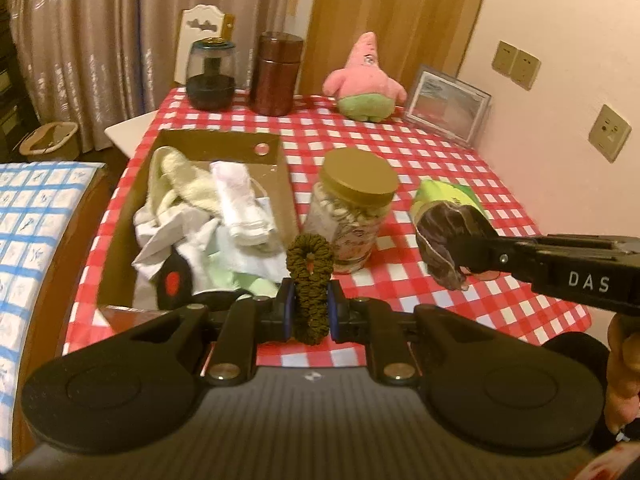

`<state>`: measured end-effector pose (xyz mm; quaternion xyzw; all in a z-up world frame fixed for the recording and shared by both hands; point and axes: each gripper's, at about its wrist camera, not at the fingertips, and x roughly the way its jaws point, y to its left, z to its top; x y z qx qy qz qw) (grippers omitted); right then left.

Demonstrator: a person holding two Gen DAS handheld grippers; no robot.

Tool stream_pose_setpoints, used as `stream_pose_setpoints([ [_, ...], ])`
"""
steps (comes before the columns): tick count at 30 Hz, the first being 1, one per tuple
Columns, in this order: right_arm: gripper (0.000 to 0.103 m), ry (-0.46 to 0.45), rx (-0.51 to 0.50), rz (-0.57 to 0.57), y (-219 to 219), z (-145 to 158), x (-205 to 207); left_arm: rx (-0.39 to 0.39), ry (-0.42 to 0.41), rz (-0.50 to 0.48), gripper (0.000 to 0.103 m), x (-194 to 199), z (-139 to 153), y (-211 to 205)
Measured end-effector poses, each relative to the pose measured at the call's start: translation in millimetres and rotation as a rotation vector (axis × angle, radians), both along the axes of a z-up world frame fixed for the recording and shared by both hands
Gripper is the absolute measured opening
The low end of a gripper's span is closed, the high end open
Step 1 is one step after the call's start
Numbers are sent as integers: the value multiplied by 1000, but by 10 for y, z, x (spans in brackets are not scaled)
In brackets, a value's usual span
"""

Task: Organize soft objects
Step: 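Lift and carry the hair tie and sock over the cardboard box with both grippers, then lower the hair tie and sock into the box and open both grippers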

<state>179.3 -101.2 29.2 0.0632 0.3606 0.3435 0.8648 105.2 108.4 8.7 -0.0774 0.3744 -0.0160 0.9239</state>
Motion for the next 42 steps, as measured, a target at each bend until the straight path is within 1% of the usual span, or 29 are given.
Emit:
stream_pose_setpoints([
  [7,11,8,-16,38,201,-101,-75,14,10,39,15,-92,-27,190],
  [25,11,9,-62,81,613,-216,-152,23,25,82,15,-162,-114,509],
  [36,11,19,-79,83,801,-301,-93,35,38,71,15,-50,-178,653],
  [42,11,39,-79,91,967,-352,44,47,46,53,15,98,-239,758],
])
